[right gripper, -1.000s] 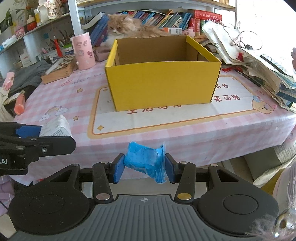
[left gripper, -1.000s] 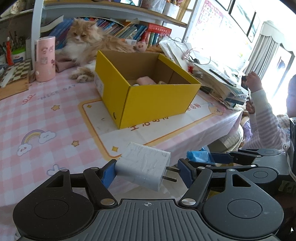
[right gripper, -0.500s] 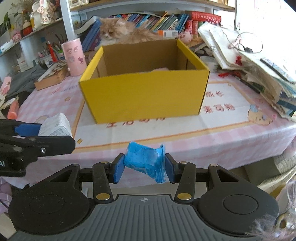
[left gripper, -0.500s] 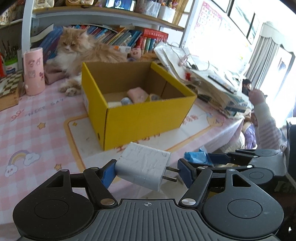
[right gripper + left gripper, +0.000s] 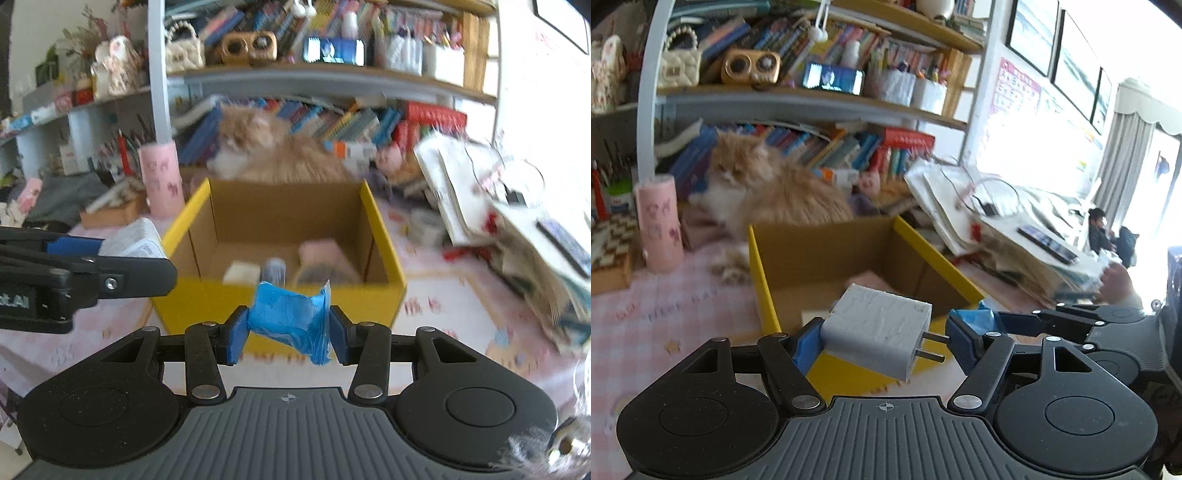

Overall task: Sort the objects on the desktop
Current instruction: 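Carry the white charger and blue bag with both tools to the yellow box, then lower both tools into the box and open them to release charger and bag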

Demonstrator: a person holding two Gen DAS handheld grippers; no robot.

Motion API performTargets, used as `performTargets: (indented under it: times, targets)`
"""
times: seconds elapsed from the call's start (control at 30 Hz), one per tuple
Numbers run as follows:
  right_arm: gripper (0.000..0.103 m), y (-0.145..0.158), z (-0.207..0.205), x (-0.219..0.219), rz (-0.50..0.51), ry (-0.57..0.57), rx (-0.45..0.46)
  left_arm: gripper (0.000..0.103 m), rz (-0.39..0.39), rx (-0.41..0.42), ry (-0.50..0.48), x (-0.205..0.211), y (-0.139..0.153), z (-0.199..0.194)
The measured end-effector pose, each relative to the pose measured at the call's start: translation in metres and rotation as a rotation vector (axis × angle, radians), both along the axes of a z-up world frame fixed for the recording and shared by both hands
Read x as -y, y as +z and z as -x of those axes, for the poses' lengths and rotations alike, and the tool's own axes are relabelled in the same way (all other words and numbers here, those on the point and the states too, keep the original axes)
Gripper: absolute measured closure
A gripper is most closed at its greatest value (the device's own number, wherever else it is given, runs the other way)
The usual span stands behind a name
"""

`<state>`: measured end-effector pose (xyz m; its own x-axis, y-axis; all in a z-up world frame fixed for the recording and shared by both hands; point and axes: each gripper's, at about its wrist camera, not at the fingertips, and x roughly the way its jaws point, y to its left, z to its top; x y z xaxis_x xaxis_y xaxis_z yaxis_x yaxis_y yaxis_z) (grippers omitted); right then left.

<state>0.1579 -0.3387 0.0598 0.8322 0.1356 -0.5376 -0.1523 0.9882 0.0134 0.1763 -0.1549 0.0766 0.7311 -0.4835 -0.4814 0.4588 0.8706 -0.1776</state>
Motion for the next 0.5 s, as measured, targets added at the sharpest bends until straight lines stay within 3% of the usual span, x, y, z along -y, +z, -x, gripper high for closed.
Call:
performTargets:
  times: [0.27, 0.5]
  targets:
    - [0.060, 0.015, -0.050, 0.012, -0.045, 0.079, 0.044, 0.031, -0.013, 0.033, 0.088, 0.013, 0.004, -0.037]
    - [0.060, 0.004, -0.096, 0.016, -0.032, 0.155, 0.008, 0.031, -0.072, 0.036, 0.143, 0.026, -0.009, -0.071]
